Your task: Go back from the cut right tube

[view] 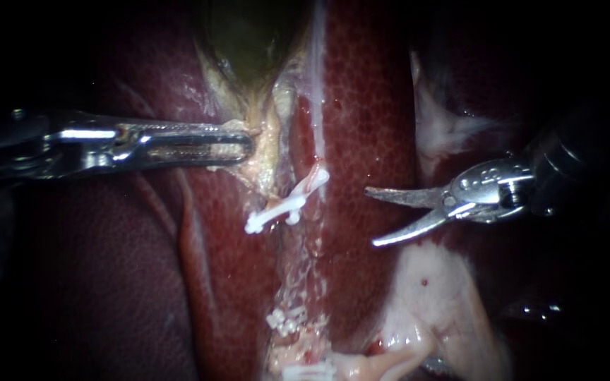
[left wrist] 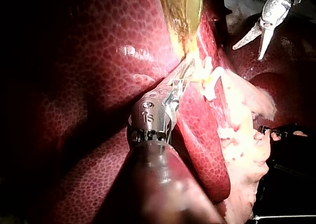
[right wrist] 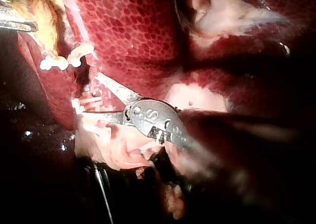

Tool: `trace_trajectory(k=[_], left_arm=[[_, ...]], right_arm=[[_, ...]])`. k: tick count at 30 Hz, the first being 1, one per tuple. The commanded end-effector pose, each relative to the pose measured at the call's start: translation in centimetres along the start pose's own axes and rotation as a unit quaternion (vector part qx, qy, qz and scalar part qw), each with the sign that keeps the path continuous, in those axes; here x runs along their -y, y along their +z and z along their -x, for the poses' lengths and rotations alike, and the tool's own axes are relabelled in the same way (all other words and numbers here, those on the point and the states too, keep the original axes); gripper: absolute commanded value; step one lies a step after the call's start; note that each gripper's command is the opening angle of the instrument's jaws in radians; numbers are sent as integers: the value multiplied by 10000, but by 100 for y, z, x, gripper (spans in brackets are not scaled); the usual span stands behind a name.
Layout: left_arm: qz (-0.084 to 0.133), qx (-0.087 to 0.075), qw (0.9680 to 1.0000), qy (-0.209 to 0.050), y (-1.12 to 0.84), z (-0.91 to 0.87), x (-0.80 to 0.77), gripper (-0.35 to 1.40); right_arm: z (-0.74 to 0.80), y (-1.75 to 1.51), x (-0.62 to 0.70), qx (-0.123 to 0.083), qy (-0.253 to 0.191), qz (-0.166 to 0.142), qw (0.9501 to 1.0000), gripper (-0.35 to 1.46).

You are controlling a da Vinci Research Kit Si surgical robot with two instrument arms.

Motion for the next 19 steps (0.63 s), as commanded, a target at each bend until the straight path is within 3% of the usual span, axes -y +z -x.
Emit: trace_trajectory(k=[1, 19], left_arm=[[5, -13, 10000, 0, 0, 0, 0, -28], [-11, -17, 10000, 4, 2, -1, 1, -28]], right_arm=[[-1, 0, 0, 1, -19, 15, 10000, 143], [-2, -1, 0, 3, -37, 28, 10000, 143]])
